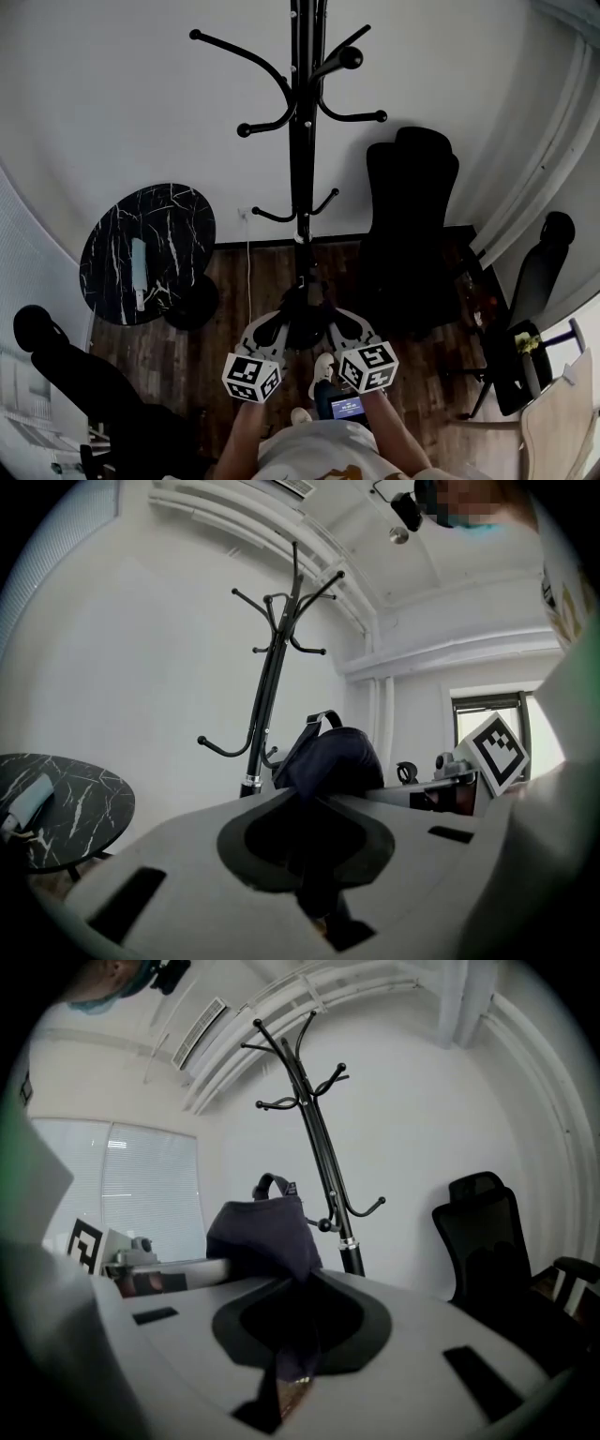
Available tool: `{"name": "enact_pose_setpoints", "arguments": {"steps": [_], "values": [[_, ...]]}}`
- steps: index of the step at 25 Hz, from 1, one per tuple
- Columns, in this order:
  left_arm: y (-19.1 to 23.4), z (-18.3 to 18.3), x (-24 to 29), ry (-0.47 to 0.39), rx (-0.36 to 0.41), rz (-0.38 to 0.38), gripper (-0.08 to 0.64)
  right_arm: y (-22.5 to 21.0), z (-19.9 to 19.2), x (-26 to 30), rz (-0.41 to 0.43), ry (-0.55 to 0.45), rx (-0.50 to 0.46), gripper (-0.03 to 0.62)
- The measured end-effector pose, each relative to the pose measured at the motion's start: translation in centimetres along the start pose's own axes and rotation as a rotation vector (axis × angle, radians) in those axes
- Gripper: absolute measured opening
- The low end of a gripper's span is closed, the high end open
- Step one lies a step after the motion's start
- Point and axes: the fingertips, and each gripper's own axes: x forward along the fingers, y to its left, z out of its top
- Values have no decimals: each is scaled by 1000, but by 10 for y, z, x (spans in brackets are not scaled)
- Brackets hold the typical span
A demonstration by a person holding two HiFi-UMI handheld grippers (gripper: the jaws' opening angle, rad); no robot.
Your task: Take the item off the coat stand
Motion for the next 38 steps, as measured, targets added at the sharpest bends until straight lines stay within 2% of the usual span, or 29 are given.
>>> {"name": "enact_pose_setpoints", "arguments": {"steps": [7,16,32,38], "values": [[-16,-2,-15,-8,-6,6,34,7,-5,-19,13,-23,45,37],[-31,-18,-40,15,-33,86,34,17,-23,-35,56,39,3,35],[-116,-6,-107,-9,-2,166,34,47,-20,-138,127,17,-20,35],[-149,-12,-139,-23,14,180,34,62,-28,-178,139,11,-42,35]]}}
